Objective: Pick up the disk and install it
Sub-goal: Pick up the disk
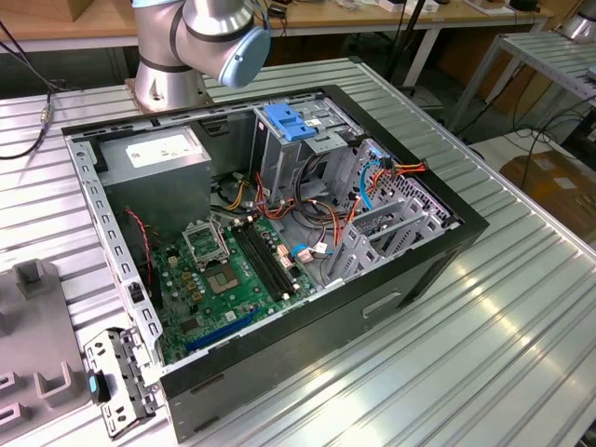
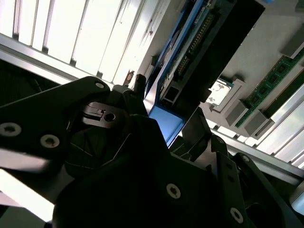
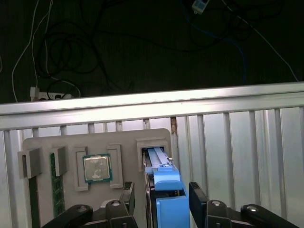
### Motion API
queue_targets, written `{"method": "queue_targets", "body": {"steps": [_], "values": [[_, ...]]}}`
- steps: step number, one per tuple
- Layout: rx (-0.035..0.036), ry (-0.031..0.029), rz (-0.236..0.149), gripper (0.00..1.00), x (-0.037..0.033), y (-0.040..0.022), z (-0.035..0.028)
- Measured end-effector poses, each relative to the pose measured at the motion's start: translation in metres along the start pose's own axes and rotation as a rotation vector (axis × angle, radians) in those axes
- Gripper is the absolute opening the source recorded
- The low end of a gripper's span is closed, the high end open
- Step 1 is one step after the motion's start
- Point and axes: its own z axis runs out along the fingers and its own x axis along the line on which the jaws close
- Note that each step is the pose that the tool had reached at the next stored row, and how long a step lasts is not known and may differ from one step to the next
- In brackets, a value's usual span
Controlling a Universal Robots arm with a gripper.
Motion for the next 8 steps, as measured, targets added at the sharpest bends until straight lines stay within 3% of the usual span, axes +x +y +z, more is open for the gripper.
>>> {"method": "queue_targets", "body": {"steps": [5,7,8], "values": [[0.0000,-0.0001,0.000,0.57,0.0000,0.0000,0.0002],[0.0000,-0.0002,0.000,0.42,0.0000,0.0000,0.0002],[0.0000,-0.0002,0.000,0.42,0.0000,0.0000,0.0003]]}}
